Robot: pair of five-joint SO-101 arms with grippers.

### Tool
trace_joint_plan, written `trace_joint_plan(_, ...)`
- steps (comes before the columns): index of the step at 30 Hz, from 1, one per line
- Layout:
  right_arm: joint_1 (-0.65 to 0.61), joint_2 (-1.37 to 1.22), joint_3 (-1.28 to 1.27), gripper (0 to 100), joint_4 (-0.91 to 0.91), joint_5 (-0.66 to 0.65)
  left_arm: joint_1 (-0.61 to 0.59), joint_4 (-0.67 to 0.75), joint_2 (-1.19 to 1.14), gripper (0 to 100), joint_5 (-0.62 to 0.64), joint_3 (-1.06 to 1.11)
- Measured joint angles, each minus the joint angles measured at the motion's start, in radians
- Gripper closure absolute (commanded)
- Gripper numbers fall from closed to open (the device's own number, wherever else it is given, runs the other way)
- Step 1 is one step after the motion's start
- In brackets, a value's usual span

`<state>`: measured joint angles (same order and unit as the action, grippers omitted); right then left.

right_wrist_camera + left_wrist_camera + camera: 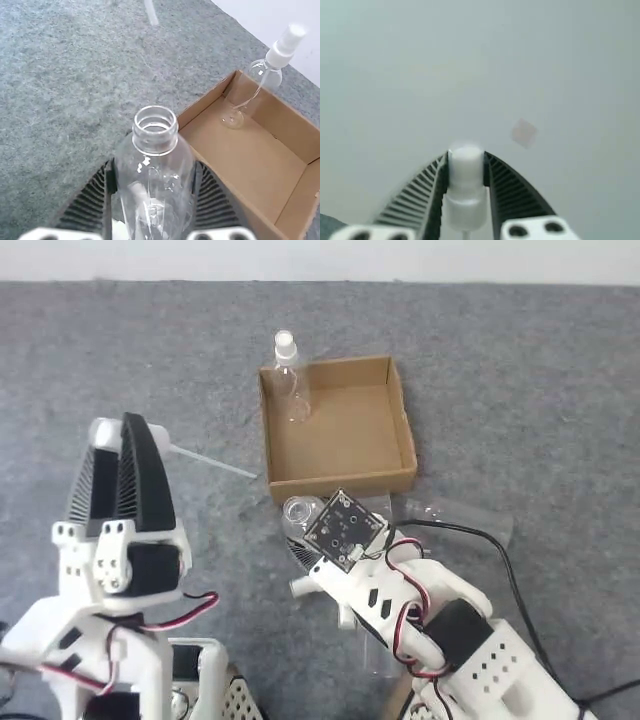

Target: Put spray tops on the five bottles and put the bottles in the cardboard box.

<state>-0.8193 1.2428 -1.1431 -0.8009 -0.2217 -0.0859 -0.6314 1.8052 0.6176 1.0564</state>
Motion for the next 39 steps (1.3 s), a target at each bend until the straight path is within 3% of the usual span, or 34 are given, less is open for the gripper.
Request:
trace_joint_plan(8, 0.0, 0.0, 0.0, 99.2, 0.0, 0.0, 0.123, -0.038, 0.0, 99, -0.003, 0.0)
trace_joint_plan(22, 0.0, 0.0, 0.0, 99.2, 0.0, 0.0, 0.15, -0.083, 0.0, 99, 0.002, 0.046)
trace_joint_plan(39, 0.0, 0.0, 0.0, 99.2, 0.0, 0.0, 0.318, -0.083, 0.0, 99, -0.081, 0.15)
